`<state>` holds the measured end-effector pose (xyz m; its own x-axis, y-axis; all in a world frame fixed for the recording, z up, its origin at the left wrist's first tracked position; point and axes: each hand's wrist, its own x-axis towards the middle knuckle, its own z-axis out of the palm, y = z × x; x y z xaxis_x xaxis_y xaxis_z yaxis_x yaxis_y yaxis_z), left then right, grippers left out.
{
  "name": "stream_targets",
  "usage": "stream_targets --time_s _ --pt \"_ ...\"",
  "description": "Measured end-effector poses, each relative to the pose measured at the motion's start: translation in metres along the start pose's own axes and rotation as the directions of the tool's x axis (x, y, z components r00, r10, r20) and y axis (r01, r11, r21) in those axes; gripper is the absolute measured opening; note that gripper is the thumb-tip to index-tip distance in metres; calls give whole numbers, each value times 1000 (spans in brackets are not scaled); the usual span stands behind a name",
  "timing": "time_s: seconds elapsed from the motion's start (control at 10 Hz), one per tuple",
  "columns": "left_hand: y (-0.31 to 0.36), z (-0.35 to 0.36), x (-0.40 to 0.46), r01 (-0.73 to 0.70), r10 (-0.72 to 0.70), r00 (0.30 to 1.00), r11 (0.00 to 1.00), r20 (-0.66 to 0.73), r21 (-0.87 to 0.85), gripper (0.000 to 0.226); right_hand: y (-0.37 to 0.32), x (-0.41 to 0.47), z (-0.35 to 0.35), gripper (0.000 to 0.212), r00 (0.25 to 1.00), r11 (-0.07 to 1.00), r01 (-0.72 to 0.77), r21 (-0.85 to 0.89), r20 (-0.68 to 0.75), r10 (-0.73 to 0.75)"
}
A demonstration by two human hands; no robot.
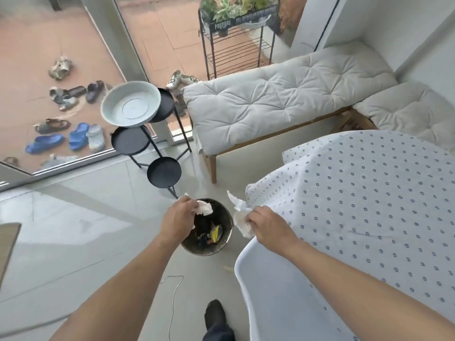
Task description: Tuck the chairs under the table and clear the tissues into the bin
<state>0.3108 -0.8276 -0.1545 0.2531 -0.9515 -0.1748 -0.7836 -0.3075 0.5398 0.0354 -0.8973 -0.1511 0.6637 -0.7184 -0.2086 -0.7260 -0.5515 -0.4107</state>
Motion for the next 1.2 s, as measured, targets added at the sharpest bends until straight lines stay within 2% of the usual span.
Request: stream_targets --time_s 0.2,0.4,0.5,0.6,0.7,1.0,1.1,1.2 --pt "-71 17 -9 104 -105 994 994 -37 -37 20 -45 51 65 23 994 1000 4 19 107 -6" --pt "-102 44 4 237 -239 971 955 10 -177 16 -67 90 107 29 968 999 -31 -9 249 32" --pt "-111 57 13 287 -276 958 931 79 -225 23 -68 99 117 36 943 996 -79 -31 320 85" --pt "-116 66 19 284 -259 953 943 155 -173 37 -63 102 122 40 931 992 -127 -29 340 129" --pt "-114 68 20 298 -275 943 948 186 -115 42 -59 95 117 38 926 982 -184 -27 330 183" --pt "-70 47 10 264 -265 932 964 246 39 23 -43 50 62 27 922 955 -297 -11 258 290" --pt "-55 44 -3 223 -250 908 968 335 118 17 -41 34 48 27 914 945 -326 -24 246 322" --pt "-46 47 -22 193 -217 910 976 353 104 11 -40 22 42 29 914 942 -334 -41 231 334"
